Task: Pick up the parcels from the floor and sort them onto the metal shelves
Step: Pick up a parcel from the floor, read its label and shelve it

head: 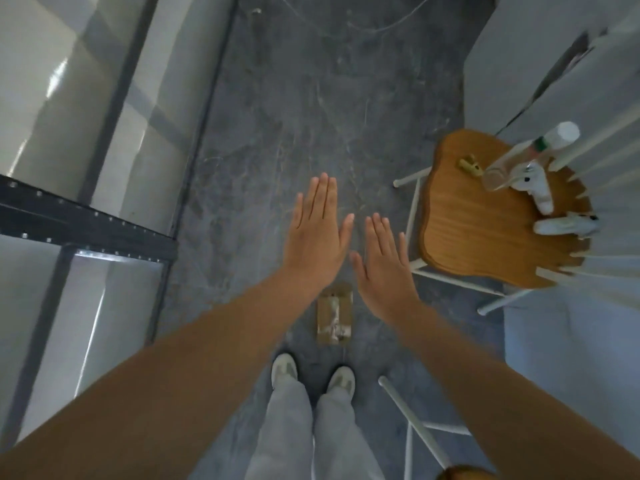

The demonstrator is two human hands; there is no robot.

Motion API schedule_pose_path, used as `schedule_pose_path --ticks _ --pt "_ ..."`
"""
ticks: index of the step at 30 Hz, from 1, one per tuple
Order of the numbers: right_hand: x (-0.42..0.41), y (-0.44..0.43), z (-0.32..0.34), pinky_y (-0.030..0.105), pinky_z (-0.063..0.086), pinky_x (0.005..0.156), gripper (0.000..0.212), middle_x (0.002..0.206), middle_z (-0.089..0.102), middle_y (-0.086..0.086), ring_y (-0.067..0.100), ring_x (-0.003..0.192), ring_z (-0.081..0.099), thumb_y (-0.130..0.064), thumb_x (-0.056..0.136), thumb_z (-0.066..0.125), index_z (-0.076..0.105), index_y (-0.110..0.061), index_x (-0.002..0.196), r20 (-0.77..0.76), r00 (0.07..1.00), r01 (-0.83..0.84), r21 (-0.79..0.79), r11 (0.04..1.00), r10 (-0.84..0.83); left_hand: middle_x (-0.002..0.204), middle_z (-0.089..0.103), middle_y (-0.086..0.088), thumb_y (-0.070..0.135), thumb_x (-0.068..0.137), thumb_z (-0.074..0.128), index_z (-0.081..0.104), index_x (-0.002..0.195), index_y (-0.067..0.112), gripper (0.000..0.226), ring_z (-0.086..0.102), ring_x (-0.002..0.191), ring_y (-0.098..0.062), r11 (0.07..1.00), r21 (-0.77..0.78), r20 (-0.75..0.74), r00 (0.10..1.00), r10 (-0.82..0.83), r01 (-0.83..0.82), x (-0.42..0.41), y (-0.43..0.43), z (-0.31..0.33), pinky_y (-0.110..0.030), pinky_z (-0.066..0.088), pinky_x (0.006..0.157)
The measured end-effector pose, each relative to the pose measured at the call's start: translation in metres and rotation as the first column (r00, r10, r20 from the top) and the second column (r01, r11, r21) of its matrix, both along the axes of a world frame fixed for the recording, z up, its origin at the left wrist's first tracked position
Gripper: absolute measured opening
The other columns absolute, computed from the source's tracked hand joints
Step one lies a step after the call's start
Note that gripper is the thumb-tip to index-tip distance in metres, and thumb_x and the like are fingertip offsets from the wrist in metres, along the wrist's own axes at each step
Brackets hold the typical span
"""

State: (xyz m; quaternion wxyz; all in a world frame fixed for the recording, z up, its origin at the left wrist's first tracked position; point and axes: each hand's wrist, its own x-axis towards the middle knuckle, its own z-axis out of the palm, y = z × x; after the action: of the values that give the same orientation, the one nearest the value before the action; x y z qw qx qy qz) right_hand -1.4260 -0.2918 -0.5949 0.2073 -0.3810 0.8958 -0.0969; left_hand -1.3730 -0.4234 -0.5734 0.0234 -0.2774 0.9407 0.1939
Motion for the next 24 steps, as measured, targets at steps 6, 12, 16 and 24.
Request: schedule_pose_path --ticks 6,12,16,24 --pt "0.025 0.015 -0.153 0.038 -0.010 0.123 0.068 0.167 -0.005 0.004 0.016 0.153 -0.010 -0.045 0.102 0.013 0.001 -0.009 0.158 0.121 0.989 0.071 0.145 0.987 -0.090 0.169 0.005 -0.007 0.037 0.108 0.023 0.008 0.160 0.006 0.062 -0.004 0.156 -0.017 0.958 0.260 0.173 0.982 0.074 -0.118 0.052 0.027 -0.159 -0.036 -0.002 0.127" --pt "0.055 0.026 -0.295 0.040 -0.007 0.124 0.061 0.167 0.005 0.008 0.019 0.154 -0.003 -0.032 0.106 0.029 0.009 -0.008 0.158 0.260 0.921 0.231 0.235 0.944 -0.290 0.164 0.026 -0.011 0.030 0.109 0.027 0.024 0.156 0.006 0.054 0.017 0.154 -0.025 0.870 0.414 0.302 0.942 0.145 -0.267 0.103 0.018 -0.297 -0.036 0.009 0.125" --pt "0.071 0.033 -0.367 0.043 0.013 0.124 0.060 0.162 0.020 0.019 0.030 0.151 0.017 -0.029 0.105 0.039 0.021 0.000 0.154 0.351 0.742 0.527 0.220 0.821 -0.571 0.137 0.055 -0.003 0.031 0.110 0.027 0.052 0.138 0.018 0.040 0.043 0.135 -0.021 0.408 0.651 0.503 0.766 0.399 -0.640 0.123 0.023 -0.360 -0.023 0.027 0.104" --pt "0.084 0.039 -0.417 0.034 0.031 0.110 0.056 0.151 0.037 0.018 0.032 0.141 0.037 -0.039 0.106 0.030 0.035 -0.002 0.147 0.529 0.415 0.718 0.309 0.624 -0.740 0.154 0.044 -0.012 0.055 0.104 0.025 0.046 0.149 0.015 0.064 0.042 0.141 -0.031 -0.029 0.566 0.744 0.496 0.448 -0.824 0.135 0.076 -0.435 -0.043 0.027 0.121"
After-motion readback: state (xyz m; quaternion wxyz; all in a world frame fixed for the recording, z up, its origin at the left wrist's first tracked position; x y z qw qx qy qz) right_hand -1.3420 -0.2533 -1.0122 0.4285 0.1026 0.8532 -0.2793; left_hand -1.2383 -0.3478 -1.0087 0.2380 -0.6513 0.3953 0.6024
